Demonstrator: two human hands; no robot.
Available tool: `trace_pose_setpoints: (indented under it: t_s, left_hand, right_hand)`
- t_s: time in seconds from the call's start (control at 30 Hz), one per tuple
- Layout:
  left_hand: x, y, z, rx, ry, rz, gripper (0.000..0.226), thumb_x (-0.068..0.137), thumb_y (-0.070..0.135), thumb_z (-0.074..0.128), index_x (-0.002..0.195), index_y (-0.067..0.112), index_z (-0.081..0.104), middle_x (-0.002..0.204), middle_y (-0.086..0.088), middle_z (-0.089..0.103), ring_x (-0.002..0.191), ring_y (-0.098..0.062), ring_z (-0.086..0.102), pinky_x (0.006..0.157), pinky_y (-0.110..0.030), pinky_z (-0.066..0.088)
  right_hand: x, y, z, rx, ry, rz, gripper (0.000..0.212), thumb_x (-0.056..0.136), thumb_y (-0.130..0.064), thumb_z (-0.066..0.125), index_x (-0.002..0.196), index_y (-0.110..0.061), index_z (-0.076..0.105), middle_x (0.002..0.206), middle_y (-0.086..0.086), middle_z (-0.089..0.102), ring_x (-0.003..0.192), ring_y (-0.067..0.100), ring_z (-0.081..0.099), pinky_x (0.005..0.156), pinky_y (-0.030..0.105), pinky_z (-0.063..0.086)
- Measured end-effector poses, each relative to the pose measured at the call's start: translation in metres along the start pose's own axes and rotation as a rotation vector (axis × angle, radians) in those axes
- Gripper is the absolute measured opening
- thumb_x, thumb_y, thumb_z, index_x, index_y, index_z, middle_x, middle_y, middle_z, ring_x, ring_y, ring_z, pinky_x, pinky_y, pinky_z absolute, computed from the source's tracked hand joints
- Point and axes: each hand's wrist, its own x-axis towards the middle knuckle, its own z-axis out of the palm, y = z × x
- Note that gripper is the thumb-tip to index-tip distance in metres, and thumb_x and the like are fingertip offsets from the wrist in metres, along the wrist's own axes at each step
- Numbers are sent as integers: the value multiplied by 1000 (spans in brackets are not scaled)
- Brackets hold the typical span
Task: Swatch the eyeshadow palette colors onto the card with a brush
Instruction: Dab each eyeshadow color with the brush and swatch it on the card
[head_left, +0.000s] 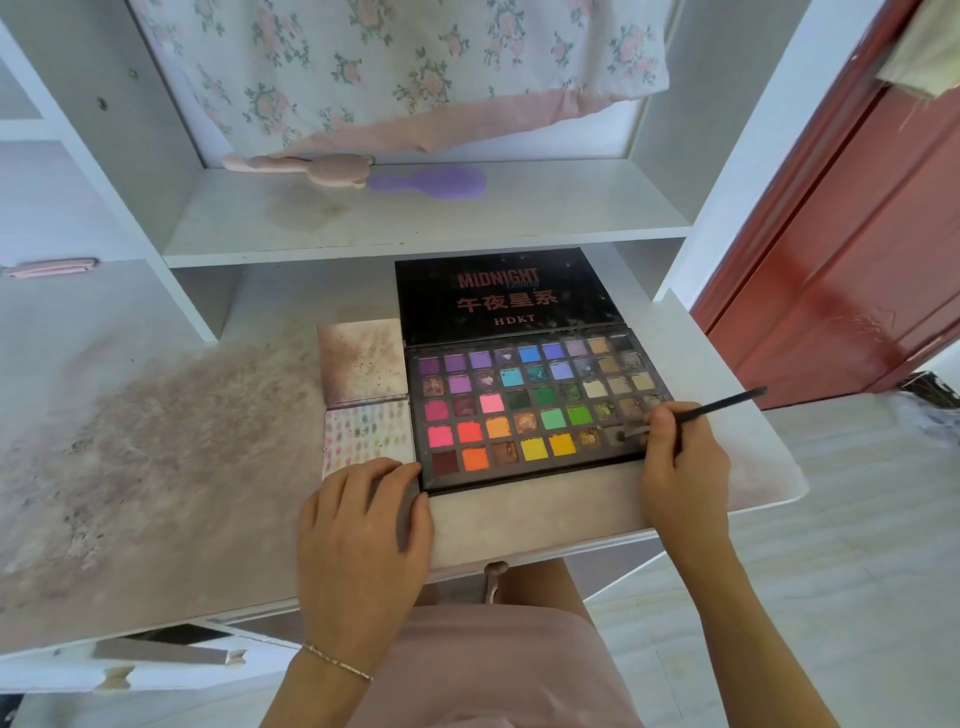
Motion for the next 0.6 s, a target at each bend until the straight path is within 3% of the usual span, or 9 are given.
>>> trace_pose_setpoints:
  t_s: [0.27,0.43,0.6]
  left_hand:
    - [0,2,-2,10,-28,3,35,81,30,44,94,10,69,94,-7,65,86,-30,60,74,-39,47]
    - [0,2,-3,4,-24,-10,34,81,29,44,94,11,69,95,-6,65,87,-28,58,74,-39,46]
    - [0,2,-6,-37,-43,-10,34,81,29,43,95,11,69,94,-5,64,88,-28,59,76,-38,45]
  right_hand:
    - [-1,0,-2,9,-27,-21,10,94,-10,42,88,-16,47,75,-3,52,69,-3,48,55,10,33]
    - [-7,-12,6,122,-46,-15,14,94,-11,41,84,-15,49,71,-11,54,66,-3,55,55,5,40]
    - [-25,-42,32,263,-209,-115,24,93,-16,45,78,-35,48,64,-14,55,65,-8,55,54,3,40]
